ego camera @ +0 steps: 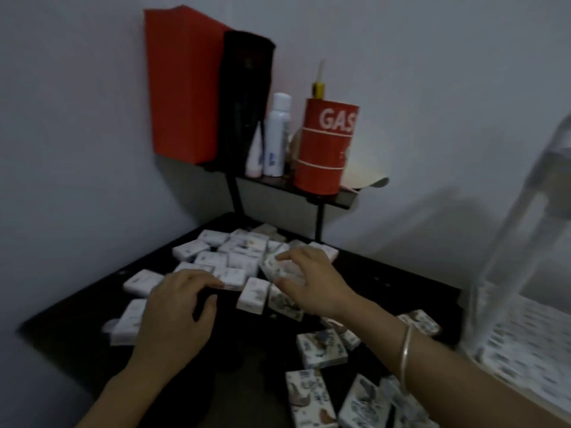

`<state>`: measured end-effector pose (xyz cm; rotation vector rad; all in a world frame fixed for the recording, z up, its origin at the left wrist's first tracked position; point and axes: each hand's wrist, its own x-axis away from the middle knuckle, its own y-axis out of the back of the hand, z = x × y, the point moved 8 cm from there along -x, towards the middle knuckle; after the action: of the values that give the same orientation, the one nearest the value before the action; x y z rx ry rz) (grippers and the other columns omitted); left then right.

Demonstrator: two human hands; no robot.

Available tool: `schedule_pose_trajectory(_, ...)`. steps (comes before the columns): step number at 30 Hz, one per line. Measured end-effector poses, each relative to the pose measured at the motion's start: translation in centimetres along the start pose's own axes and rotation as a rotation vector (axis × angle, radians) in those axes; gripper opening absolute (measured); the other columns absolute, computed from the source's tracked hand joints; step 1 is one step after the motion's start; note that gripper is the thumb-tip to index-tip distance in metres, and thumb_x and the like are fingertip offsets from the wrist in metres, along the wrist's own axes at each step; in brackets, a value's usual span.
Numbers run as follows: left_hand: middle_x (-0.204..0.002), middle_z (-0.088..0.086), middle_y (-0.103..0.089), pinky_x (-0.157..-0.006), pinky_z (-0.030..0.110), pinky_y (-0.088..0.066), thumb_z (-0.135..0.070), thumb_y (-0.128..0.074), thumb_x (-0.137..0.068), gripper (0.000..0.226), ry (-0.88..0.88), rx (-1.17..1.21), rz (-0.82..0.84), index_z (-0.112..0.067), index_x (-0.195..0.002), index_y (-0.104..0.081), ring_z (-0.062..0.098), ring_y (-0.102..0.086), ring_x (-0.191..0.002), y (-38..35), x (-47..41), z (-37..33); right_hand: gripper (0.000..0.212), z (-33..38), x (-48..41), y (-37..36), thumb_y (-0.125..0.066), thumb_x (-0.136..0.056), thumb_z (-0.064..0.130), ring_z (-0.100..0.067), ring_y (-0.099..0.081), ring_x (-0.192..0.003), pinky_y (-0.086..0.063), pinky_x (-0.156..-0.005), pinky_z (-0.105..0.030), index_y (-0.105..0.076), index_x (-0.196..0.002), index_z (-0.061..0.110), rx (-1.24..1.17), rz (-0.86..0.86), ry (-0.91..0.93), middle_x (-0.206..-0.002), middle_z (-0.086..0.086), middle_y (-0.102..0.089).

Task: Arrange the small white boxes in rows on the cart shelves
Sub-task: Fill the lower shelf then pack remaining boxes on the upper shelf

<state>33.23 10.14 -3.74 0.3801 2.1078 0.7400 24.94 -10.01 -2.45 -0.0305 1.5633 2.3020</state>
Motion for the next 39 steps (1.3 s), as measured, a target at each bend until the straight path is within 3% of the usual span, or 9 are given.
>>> schedule_pose_trajectory(3,-0.125,0.008,-0.061,-0.105,0.048,-0.034,-0.046,-0.045,-0.085,0.049,0.156,-0.209,0.049,-0.015,-0.116,-0.067,0.029,-0.056,-0.117,0.2,0.4,4.4,0.054,0.2,-4.6,-2.2,-0.043,-0.093,0.059,-0.028,-0.014,-0.144,-0.02,-0.114,-0.053,-0.038,-0.142,0.035,0.111,-0.017,0.023,-0.154,-0.002,-0.025)
schedule_pose_trajectory(6,-0.16,0.007,-0.017,-0.116,0.057,0.002,-0.072,-0.01,-0.088,0.074,0.424,-0.407,0.309,-0.035,-0.151,-0.025,0.026,-0.011,-0.148,-1.8,1.5,8.4,0.067,-0.5,-9.4,-4.7,-0.032,-0.09,0.07,-0.031,0.007,-0.147,-0.005,-0.113,-0.065,-0.016,-0.15,0.044,0.232,0.099,-0.014,-0.162,0.003,0.001)
schedule_pose_trajectory(9,-0.163,0.002,0.007,-0.115,0.063,-0.002,-0.085,0.004,-0.07,0.092,0.504,-0.465,0.437,-0.042,-0.152,0.004,0.029,0.008,-0.148,-3.9,2.3,9.5,0.072,-2.3,-12.1,-6.9,-0.03,-0.087,0.076,-0.033,0.013,-0.146,-0.001,-0.113,-0.065,-0.006,-0.149,0.05,0.315,0.188,-0.045,-0.161,0.005,0.011)
schedule_pose_trajectory(14,-0.163,0.0,0.005,-0.116,0.059,-0.012,-0.084,-0.008,-0.076,0.087,0.452,-0.488,0.444,-0.041,-0.152,-0.009,0.029,0.008,-0.148,-4.9,2.0,9.2,0.065,-3.1,-12.4,-8.2,-0.043,-0.091,0.061,-0.032,-0.014,-0.144,-0.024,-0.111,-0.056,-0.019,-0.148,0.043,0.417,0.181,0.103,-0.16,-0.002,-0.007)
schedule_pose_trajectory(21,-0.162,-0.005,0.011,-0.12,0.042,-0.008,-0.083,-0.015,-0.079,0.087,0.32,-0.409,0.458,-0.038,-0.153,-0.01,0.02,0.015,-0.148,-7.4,2.6,5.1,0.054,0.0,-6.1,-7.4,-0.049,-0.089,0.043,-0.025,-0.027,-0.136,-0.035,-0.102,-0.047,-0.042,-0.141,0.031,0.414,0.056,0.278,-0.15,0.0,-0.031)
schedule_pose_trajectory(29,-0.162,-0.008,0.006,-0.12,0.039,-0.003,-0.086,-0.022,-0.075,0.092,0.216,-0.295,0.438,-0.037,-0.152,-0.014,0.017,0.014,-0.148,-8.4,4.0,1.5,0.045,-0.8,-0.6,-5.2,-0.053,-0.089,0.05,-0.013,-0.036,-0.132,-0.031,-0.108,-0.039,-0.052,-0.132,0.035,0.325,-0.011,0.193,-0.145,0.014,-0.04)
schedule_pose_trajectory(33,-0.162,-0.007,-0.002,-0.119,0.036,0.002,-0.082,-0.029,-0.077,0.084,0.169,-0.312,0.415,-0.034,-0.146,-0.03,0.014,0.014,-0.147,-8.2,4.4,0.1,0.04,-1.1,0.9,-4.0,-0.062,-0.087,0.043,-0.012,-0.039,-0.13,-0.032,-0.108,-0.034,-0.062,-0.123,0.027,0.235,-0.068,0.159,-0.138,0.011,-0.048)
schedule_pose_trajectory(36,-0.154,-0.001,-0.029,-0.12,0.041,0.001,-0.076,-0.034,-0.078,0.076,0.104,-0.366,0.335,-0.031,-0.137,-0.049,0.02,-0.006,-0.148,-7.0,4.3,-1.0,0.036,-0.9,1.8,-2.6,-0.065,-0.087,0.039,-0.012,-0.041,-0.126,-0.033,-0.105,-0.03,-0.066,-0.12,0.024,0.176,-0.133,0.146,-0.133,0.008,-0.052)
schedule_pose_trajectory(39,-0.116,-0.002,-0.059,-0.112,0.043,-0.024,-0.07,-0.043,-0.076,0.06,0.069,-0.43,0.233,-0.03,-0.112,-0.069,0.022,-0.045,-0.12,-5.6,4.2,-1.8,0.034,-0.4,2.5,-1.4,-0.067,-0.088,0.036,-0.011,-0.043,-0.117,-0.036,-0.098,-0.026,-0.066,-0.119,0.022,0.109,-0.17,0.134,-0.123,0.008,-0.058)
